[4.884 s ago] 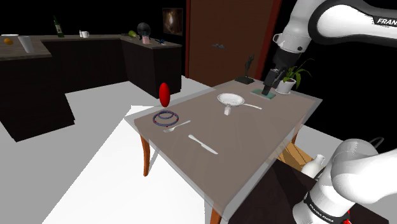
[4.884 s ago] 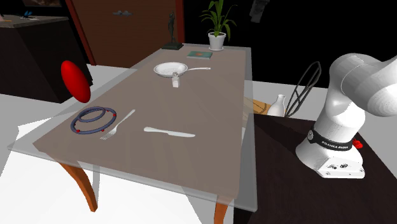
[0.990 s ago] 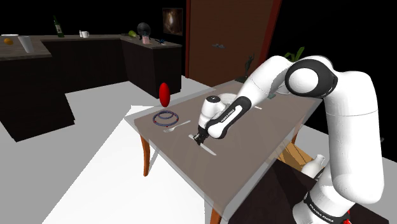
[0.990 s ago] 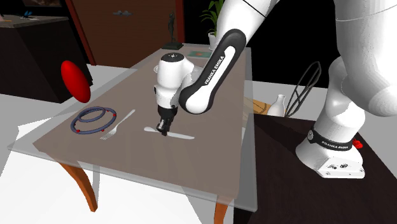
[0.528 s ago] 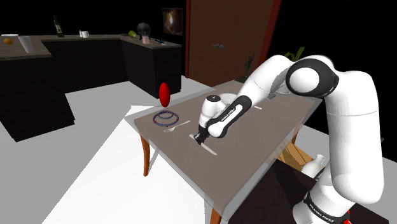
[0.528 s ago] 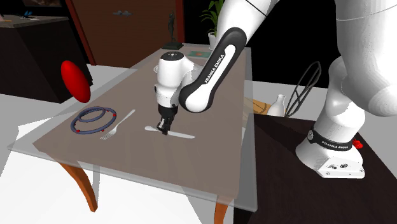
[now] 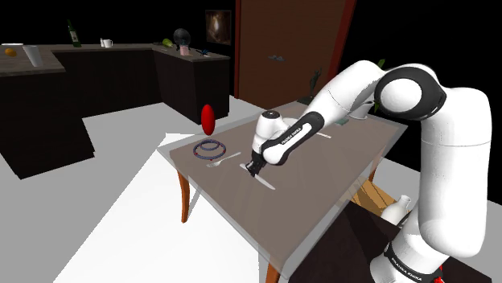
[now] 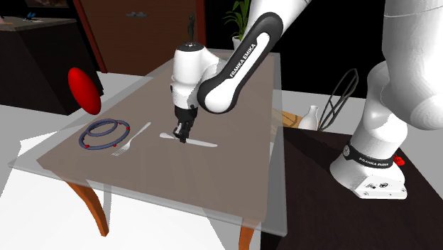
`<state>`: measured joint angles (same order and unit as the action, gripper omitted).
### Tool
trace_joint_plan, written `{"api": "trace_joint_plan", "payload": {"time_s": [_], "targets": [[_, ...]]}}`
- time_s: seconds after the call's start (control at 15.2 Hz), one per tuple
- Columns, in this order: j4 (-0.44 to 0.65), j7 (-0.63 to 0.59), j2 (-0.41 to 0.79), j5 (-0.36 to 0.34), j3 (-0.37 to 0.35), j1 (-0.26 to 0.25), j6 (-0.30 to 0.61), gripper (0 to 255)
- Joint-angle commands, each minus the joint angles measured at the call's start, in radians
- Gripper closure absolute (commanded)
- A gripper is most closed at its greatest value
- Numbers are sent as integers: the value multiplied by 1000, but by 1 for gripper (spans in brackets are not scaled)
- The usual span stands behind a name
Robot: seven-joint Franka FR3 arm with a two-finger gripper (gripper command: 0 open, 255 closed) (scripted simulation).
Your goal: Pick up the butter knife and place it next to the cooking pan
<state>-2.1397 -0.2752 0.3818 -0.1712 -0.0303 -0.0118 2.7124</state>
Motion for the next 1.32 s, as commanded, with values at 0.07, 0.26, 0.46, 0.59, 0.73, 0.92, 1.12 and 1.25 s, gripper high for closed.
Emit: {"api": "trace_joint_plan", "payload": {"time_s": [0.07, 0.26, 0.46, 0.59, 0.73, 0.92, 1.12, 1.25], "targets": [[-4, 10, -35, 9, -6, 5, -31, 255], [-2, 18, -66, 17, -11, 8, -64, 255], [3, 26, -96, 25, -15, 11, -98, 255], [7, 31, -115, 31, -17, 12, -121, 255], [11, 36, -134, 36, -20, 14, -145, 255], [20, 43, -160, 44, -23, 15, -180, 255], [24, 102, -159, 63, -12, 49, -179, 255], [32, 160, -154, 82, -1, 83, -178, 255]]}}
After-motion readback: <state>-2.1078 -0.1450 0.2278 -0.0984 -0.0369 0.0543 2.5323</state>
